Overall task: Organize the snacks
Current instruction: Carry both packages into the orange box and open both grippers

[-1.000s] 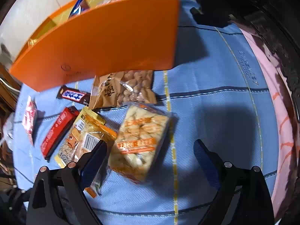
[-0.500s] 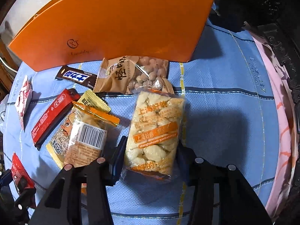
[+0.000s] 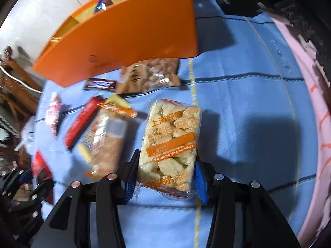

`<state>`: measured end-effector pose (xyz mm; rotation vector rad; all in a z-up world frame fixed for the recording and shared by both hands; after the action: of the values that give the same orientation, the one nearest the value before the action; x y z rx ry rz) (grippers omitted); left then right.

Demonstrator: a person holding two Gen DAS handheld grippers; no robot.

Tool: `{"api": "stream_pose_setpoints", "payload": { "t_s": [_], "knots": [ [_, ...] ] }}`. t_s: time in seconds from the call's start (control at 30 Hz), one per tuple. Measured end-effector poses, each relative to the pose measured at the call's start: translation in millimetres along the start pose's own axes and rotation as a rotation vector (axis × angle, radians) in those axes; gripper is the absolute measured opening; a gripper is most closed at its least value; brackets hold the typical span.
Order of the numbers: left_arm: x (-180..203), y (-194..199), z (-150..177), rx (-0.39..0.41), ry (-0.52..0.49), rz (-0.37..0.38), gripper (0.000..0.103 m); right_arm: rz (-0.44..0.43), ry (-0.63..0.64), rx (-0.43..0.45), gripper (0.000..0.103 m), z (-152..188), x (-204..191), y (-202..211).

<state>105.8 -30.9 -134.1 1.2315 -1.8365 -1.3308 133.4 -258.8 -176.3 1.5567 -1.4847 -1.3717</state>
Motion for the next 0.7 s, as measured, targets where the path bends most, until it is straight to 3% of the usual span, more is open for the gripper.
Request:
{"api": "stream_pose_setpoints", "payload": {
  "t_s": [0.23,0.4,0.57,0.7],
  "knots": [
    [0,18,-16,0.031,0.025,0.044,0.042,-0.125,0.007,0.064,0.048,-16,-27,39],
    [-20,38,-56,0.09,0.084,0.078,0.042,-0.156,0.033,0.169,0.048,-49,-51,72],
    [-49,50,-118,0.163,0.129,0.062,0.042,-0.115,0.088,0.27,0.048,-102,-72,82],
    [-68,49,-179,0.226,0.173,0.062,0.042,-0.027,0.136,0.343,0.048,-140,-78,87]
  ]
}}
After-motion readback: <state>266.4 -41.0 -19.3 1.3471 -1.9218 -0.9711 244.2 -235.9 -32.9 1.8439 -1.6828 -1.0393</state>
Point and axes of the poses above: each gripper's, at about its wrist camera, not at the fingertips, and y roughly against the way its jaws point, x to its right, z to its underside, the point moved 6 cm from there along -y, roughly the way its jaws point, and after that the axes turned 3 degrees about x, right-handed, at the moved point
